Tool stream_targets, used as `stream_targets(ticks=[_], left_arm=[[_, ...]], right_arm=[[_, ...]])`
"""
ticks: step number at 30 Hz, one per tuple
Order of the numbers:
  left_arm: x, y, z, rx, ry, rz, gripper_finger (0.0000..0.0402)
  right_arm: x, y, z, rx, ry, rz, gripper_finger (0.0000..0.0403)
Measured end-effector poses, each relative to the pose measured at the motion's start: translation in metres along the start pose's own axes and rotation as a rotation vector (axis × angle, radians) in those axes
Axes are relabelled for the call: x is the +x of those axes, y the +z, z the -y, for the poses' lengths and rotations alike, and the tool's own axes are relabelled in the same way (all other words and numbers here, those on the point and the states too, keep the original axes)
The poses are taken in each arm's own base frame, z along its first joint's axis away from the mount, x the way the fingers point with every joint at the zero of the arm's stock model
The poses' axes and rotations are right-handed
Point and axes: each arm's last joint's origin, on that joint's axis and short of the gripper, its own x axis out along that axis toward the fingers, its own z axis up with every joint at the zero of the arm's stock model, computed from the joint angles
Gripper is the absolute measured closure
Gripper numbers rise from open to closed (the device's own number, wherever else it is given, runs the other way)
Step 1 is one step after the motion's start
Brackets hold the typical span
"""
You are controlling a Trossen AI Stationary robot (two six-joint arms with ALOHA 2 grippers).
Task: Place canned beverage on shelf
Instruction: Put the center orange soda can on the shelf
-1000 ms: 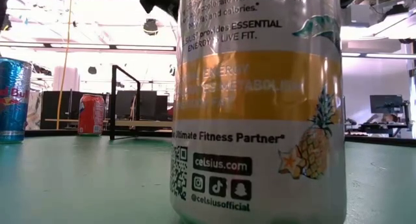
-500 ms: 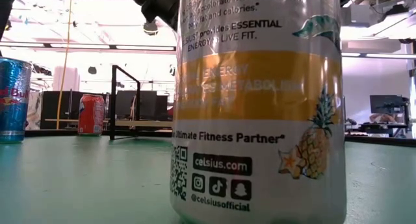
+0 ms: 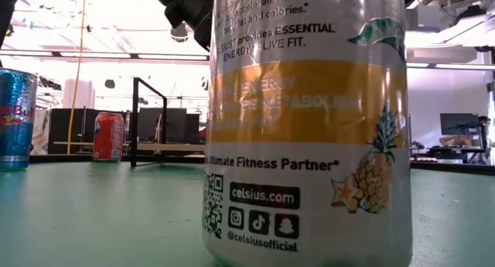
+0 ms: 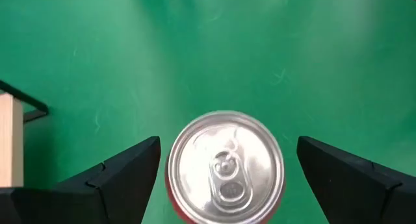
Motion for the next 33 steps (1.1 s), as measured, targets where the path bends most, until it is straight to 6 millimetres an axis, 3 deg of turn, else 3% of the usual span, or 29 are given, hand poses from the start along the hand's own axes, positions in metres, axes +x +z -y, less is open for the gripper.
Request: stream_targets(ticks=[18,33], left_arm=[[0.003,-0.002,0.012,-0.016,0.048,-0.063,0.0056],[0.025,-0.01,0.022,-0.295,0.099,-0.079,0.0056]], right_arm=[[0.0,0.0,0.001,-0.068,-0.004,-0.001,0.0128],[0.0,-0.001,0.001,-0.077,-0.005,-0.011,0.0128]])
